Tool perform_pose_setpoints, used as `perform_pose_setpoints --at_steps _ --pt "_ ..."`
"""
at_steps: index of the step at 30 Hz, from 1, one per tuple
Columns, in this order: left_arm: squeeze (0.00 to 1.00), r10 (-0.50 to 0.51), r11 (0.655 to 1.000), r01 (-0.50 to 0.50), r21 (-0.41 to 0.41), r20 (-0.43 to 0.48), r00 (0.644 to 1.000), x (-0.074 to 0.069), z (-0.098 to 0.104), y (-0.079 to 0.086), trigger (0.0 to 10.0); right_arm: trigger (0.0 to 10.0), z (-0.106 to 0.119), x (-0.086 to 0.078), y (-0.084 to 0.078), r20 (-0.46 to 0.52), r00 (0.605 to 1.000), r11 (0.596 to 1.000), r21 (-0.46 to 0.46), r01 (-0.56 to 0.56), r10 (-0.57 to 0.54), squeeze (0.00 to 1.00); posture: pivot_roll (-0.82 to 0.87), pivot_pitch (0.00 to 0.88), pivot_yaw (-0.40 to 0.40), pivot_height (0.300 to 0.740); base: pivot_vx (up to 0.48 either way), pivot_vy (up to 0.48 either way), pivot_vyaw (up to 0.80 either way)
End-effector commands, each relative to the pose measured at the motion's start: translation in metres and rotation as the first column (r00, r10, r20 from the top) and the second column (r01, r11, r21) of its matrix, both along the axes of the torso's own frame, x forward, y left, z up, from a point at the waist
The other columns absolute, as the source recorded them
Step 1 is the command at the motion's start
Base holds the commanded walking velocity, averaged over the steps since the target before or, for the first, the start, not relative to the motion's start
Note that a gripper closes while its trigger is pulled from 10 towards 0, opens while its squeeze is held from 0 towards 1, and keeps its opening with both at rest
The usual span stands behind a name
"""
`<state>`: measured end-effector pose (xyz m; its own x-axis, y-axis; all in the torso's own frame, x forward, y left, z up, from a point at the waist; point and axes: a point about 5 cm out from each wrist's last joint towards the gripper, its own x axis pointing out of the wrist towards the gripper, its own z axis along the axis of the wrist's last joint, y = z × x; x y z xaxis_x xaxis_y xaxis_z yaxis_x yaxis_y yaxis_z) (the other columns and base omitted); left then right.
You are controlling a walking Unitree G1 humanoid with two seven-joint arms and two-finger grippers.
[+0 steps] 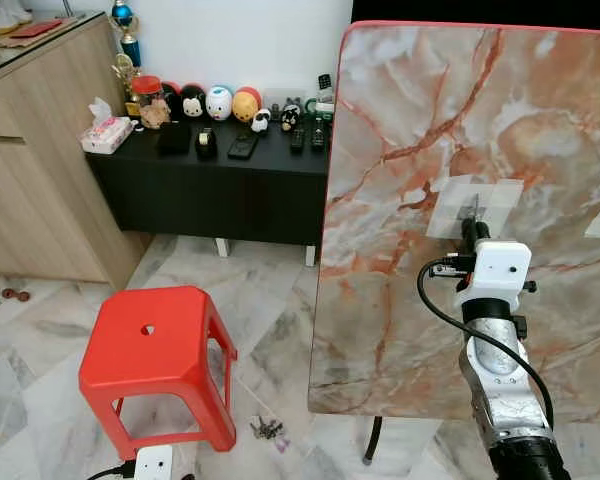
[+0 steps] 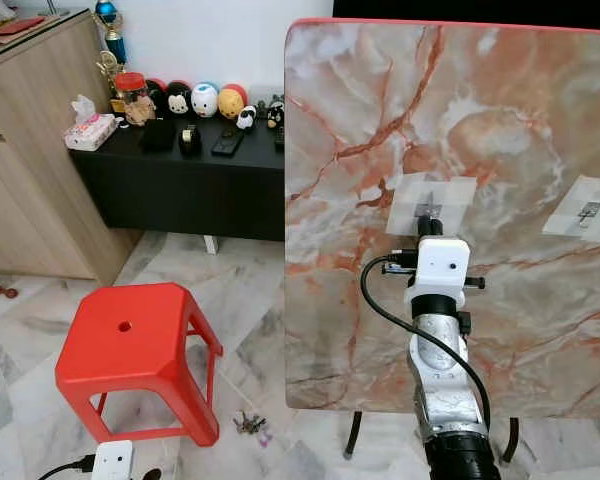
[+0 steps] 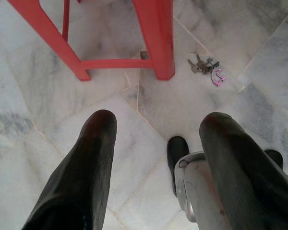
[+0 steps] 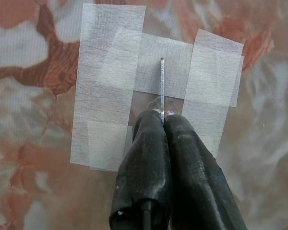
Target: Hang keys on a hook
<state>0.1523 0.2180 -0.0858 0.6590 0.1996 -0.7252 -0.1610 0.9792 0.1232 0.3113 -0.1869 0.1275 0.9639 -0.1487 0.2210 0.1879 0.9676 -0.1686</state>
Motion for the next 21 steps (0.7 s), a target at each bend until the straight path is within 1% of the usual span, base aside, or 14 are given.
perform_pose_setpoints --at_steps 1,4,8,10,12,21 --pt "0.00 -0.015 1.000 0.015 0.011 0.004 1.000 0.001 0.001 -0.001 10.0 10.0 -0.003 0.004 0.010 -0.032 0.998 0.998 -0.032 -0.058 0.057 0.00 -0.02 0.000 -0.039 0.740 0.000 0.000 0.00" --pt "0.00 -0.015 1.000 0.015 0.012 0.005 1.000 0.001 0.001 -0.001 10.0 10.0 -0.004 0.003 0.012 -0.033 0.997 0.996 -0.041 -0.074 0.072 0.00 -0.02 0.000 -0.039 0.740 0.000 0.000 0.00" --pt "0.00 -0.014 1.000 0.014 0.013 0.006 1.000 0.001 0.001 -0.001 10.0 10.0 0.000 0.002 0.017 -0.005 0.995 0.993 -0.060 -0.104 0.104 0.00 -0.02 0.000 -0.037 0.740 0.000 0.000 0.00" --pt "0.00 -0.015 1.000 0.015 0.013 0.006 1.000 0.001 0.001 -0.001 10.0 10.0 0.002 0.002 0.016 0.008 0.995 0.994 -0.049 -0.100 0.100 0.00 -0.02 0.000 -0.037 0.740 0.000 0.000 0.00" --pt "0.00 -0.017 1.000 0.017 0.014 0.006 1.000 0.000 0.000 0.000 10.0 10.0 0.005 0.003 0.019 0.026 0.992 0.992 -0.044 -0.118 0.119 0.00 -0.02 0.000 -0.037 0.740 0.000 0.000 0.00" --pt "0.00 -0.015 1.000 0.015 0.017 0.005 1.000 -0.001 0.000 0.001 10.0 10.0 0.006 0.003 0.023 0.037 0.990 0.990 -0.033 -0.136 0.138 0.00 -0.02 0.000 -0.037 0.740 0.000 0.000 0.00"
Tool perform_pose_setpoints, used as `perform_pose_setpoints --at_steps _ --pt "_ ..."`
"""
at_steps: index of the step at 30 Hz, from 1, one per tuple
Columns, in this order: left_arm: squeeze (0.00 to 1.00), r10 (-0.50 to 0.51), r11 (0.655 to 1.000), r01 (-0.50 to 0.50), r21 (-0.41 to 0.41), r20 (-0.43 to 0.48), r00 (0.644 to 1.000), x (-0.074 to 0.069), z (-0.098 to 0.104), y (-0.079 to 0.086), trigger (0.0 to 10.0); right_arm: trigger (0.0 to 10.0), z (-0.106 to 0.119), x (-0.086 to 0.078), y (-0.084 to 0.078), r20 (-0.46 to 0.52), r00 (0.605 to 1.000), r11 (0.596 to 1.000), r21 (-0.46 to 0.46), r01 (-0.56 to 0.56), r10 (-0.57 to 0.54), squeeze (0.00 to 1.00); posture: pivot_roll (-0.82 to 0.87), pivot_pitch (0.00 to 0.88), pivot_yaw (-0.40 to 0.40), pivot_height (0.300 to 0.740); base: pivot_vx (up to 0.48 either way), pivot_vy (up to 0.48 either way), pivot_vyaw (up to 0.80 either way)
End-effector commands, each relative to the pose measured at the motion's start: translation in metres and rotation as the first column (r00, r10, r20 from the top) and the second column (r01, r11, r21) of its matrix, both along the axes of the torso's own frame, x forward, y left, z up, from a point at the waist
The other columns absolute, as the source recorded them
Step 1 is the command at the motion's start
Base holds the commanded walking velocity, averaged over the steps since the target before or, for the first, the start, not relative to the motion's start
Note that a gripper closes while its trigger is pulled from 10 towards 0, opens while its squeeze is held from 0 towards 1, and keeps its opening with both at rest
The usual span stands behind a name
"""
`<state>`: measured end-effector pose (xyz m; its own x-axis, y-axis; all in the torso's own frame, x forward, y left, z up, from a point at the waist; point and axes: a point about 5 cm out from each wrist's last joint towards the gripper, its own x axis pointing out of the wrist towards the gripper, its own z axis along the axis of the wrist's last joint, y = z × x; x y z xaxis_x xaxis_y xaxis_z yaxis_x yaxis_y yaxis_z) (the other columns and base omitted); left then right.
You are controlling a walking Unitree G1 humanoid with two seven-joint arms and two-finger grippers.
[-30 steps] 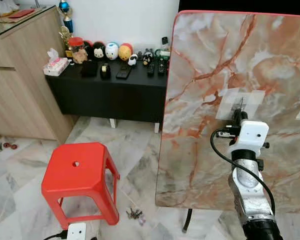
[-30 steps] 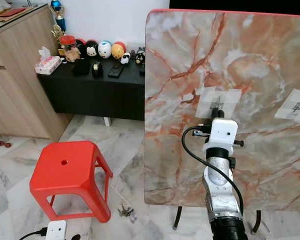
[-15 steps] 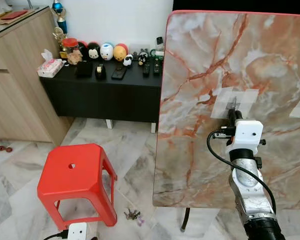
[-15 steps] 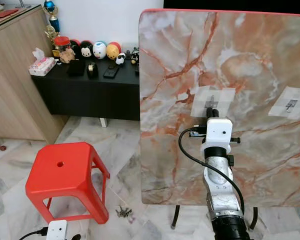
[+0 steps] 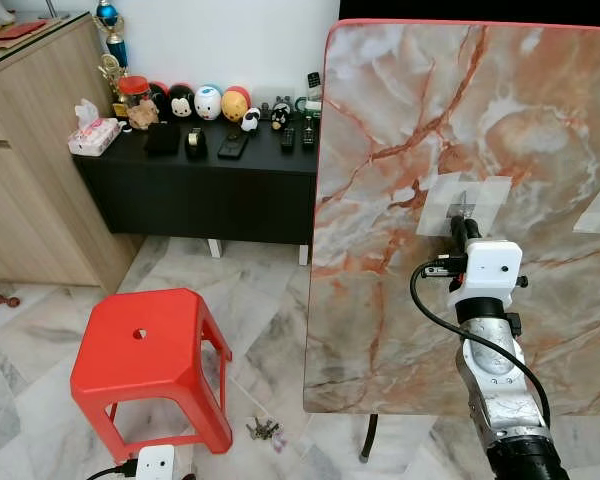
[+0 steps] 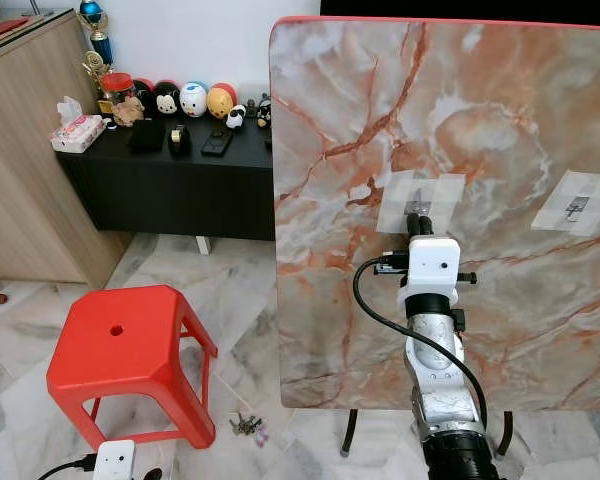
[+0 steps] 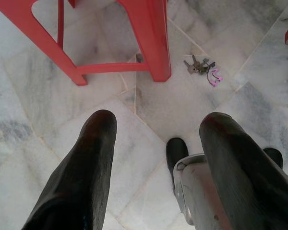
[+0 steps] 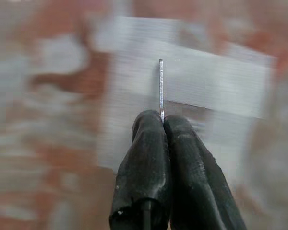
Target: Hang keys on a hook
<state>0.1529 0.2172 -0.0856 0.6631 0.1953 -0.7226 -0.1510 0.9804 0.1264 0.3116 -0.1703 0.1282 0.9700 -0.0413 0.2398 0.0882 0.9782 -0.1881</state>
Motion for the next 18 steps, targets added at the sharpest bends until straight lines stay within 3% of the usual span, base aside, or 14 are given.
perform_pose_setpoints --at_steps 1,18 --pt "0.00 -0.005 1.000 0.005 0.013 0.003 1.000 -0.0018 0.0002 0.0024 10.0 10.0 0.0056 0.0028 0.0069 0.023 0.999 0.999 -0.007 -0.033 0.033 0.00 -0.02 0.000 -0.036 0.740 0.000 0.000 0.00" --pt "0.00 -0.008 1.000 0.008 0.014 -0.002 1.000 -0.0031 -0.0001 0.0035 10.0 10.0 0.0003 0.0033 0.0001 -0.009 1.000 1.000 -0.029 0.010 -0.011 0.00 -0.02 0.000 -0.036 0.740 0.000 0.000 0.00"
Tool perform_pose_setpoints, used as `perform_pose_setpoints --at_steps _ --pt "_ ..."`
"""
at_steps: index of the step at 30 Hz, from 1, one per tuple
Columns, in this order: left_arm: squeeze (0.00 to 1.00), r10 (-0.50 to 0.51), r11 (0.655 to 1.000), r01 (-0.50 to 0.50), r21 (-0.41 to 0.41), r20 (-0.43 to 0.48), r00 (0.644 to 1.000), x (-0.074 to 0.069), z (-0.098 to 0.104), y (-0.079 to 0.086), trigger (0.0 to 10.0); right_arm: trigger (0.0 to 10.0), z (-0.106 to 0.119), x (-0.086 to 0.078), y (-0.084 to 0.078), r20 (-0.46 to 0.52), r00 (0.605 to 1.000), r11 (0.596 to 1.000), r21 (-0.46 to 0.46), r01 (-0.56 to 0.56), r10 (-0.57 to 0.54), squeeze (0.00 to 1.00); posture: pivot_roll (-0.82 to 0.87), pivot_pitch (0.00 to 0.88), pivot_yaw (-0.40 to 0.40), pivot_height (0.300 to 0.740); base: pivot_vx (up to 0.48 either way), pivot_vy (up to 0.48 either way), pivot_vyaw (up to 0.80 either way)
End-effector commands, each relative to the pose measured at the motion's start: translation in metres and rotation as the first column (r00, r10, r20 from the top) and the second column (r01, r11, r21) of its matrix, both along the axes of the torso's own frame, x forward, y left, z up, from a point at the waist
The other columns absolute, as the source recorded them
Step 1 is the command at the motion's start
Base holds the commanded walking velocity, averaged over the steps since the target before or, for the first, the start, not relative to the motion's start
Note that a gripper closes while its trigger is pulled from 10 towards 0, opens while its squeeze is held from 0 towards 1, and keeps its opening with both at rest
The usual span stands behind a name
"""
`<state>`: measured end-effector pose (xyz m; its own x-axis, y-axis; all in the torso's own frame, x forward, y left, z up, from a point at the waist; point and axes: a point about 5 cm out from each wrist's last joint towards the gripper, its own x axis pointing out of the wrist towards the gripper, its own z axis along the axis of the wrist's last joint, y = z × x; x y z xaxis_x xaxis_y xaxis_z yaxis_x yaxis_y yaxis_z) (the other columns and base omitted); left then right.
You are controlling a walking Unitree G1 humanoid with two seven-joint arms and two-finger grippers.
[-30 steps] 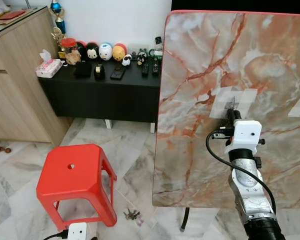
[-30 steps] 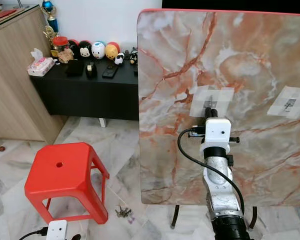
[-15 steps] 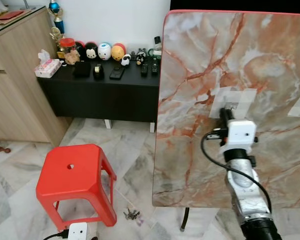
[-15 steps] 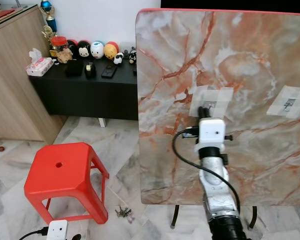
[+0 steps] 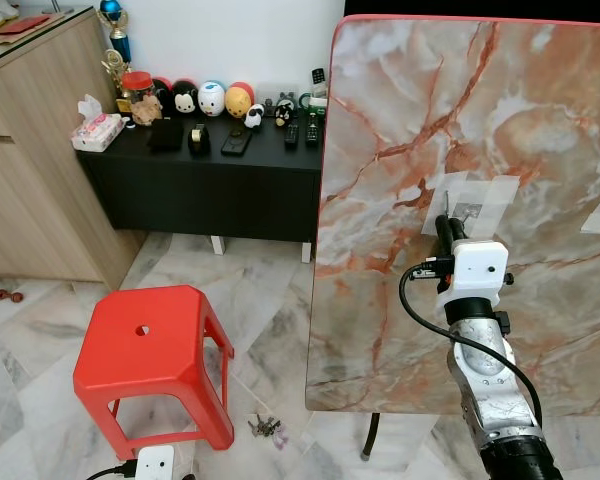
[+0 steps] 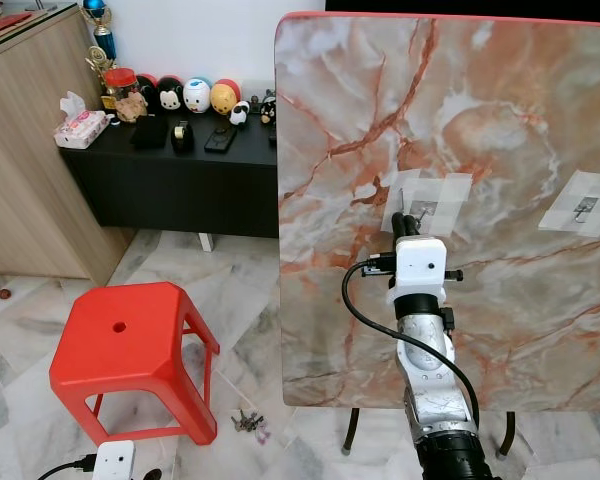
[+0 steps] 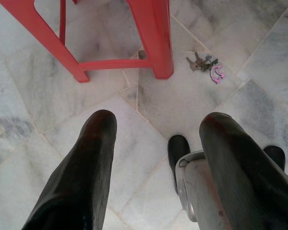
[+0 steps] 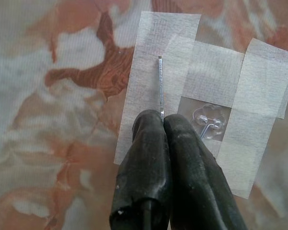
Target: Hang keys on a hook
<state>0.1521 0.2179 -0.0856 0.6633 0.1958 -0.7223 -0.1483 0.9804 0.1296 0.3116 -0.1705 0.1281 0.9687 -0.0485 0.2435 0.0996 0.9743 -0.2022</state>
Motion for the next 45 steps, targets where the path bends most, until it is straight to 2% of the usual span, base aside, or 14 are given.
perform_pose_setpoints --at_steps 1,4,5,6,7,17,18,19,20,28,32,35,39,45 --pt "0.00 -0.005 1.000 0.006 0.011 -0.003 1.000 -0.003 0.000 0.003 10.0 10.0 0.000 0.004 0.000 -0.014 1.000 1.000 -0.016 0.002 -0.002 0.00 -0.02 0.000 -0.036 0.740 0.000 0.000 0.00" --pt "0.00 -0.005 1.000 0.005 0.011 -0.008 1.000 -0.004 -0.001 0.003 10.0 10.0 0.000 0.004 -0.002 -0.017 1.000 1.000 -0.008 0.015 -0.016 0.00 -0.02 0.000 -0.035 0.740 0.000 0.000 0.00" --pt "0.00 -0.005 1.000 0.005 0.011 -0.010 1.000 -0.004 -0.001 0.003 10.0 10.0 0.000 0.004 -0.002 -0.017 1.000 1.000 -0.005 0.016 -0.016 0.68 -0.02 0.000 -0.035 0.740 0.000 0.000 0.00" --pt "0.00 -0.004 1.000 0.004 0.012 -0.012 1.000 -0.005 -0.001 0.003 10.0 10.0 0.000 0.004 -0.002 -0.017 1.000 1.000 -0.003 0.015 -0.015 0.68 -0.02 0.000 -0.035 0.740 0.000 0.000 0.00" --pt "0.00 -0.005 1.000 0.005 0.012 -0.013 1.000 -0.005 -0.001 0.003 10.0 10.0 0.000 0.004 -0.002 -0.017 1.000 1.000 -0.002 0.015 -0.015 1.00 -0.02 0.000 -0.035 0.740 0.000 0.000 0.00" --pt "0.00 -0.004 1.000 0.004 0.014 -0.013 1.000 -0.003 0.000 0.004 10.0 10.0 0.001 0.004 -0.003 -0.008 1.000 1.000 0.001 0.028 -0.028 1.00 -0.02 0.000 -0.034 0.740 0.000 0.000 0.00" --pt "0.00 -0.004 1.000 0.004 0.014 -0.013 1.000 -0.002 0.000 0.004 10.0 10.0 0.000 0.004 -0.002 -0.014 1.000 1.000 0.001 0.014 -0.014 0.62 -0.02 0.000 -0.035 0.740 0.000 0.000 0.00" --pt "0.00 -0.004 1.000 0.004 0.015 -0.013 1.000 -0.002 0.000 0.004 10.0 10.0 -0.002 0.003 -0.001 -0.024 1.000 1.000 -0.005 -0.005 0.005 0.62 -0.02 0.000 -0.034 0.740 0.000 0.000 0.00" --pt "0.00 -0.004 1.000 0.004 0.015 -0.012 1.000 -0.002 0.000 0.004 10.0 10.0 -0.006 0.002 0.001 -0.048 0.998 0.999 -0.012 -0.029 0.029 0.00 -0.02 0.000 -0.034 0.740 0.000 0.000 0.00" --pt "0.00 -0.007 1.000 0.008 0.015 -0.011 1.000 -0.001 0.000 0.003 10.0 10.0 -0.053 -0.016 0.004 -0.304 0.942 0.980 -0.090 -0.179 0.144 0.00 -0.03 0.000 -0.034 0.740 0.000 0.000 0.00" --pt "0.00 -0.009 1.000 0.010 0.013 -0.013 1.000 -0.001 0.000 0.001 10.0 10.0 -0.114 -0.043 -0.006 -0.595 0.793 0.969 -0.095 -0.229 0.129 0.00 -0.03 0.000 -0.035 0.740 0.000 0.000 0.00" --pt "0.00 -0.009 1.000 0.009 0.015 -0.016 1.000 -0.001 -0.001 0.001 10.0 10.0 -0.131 -0.052 -0.004 -0.676 0.723 0.967 -0.062 -0.249 0.142 0.00 -0.03 0.000 -0.035 0.740 0.000 0.000 0.00" --pt "0.00 -0.018 1.000 0.018 0.011 -0.060 0.998 -0.005 -0.003 0.002 10.0 10.0 -0.175 -0.080 -0.015 -0.830 0.548 0.993 0.118 -0.014 0.107 0.00 -0.03 0.000 -0.032 0.740 0.000 0.000 0.00" --pt "0.00 -0.021 1.000 0.021 -0.002 -0.089 0.996 -0.005 -0.004 0.003 10.0 10.0 -0.198 -0.106 -0.016 -0.898 0.427 0.981 0.162 0.106 0.102 0.00 -0.03 0.000 -0.029 0.740 0.000 0.000 0.00"
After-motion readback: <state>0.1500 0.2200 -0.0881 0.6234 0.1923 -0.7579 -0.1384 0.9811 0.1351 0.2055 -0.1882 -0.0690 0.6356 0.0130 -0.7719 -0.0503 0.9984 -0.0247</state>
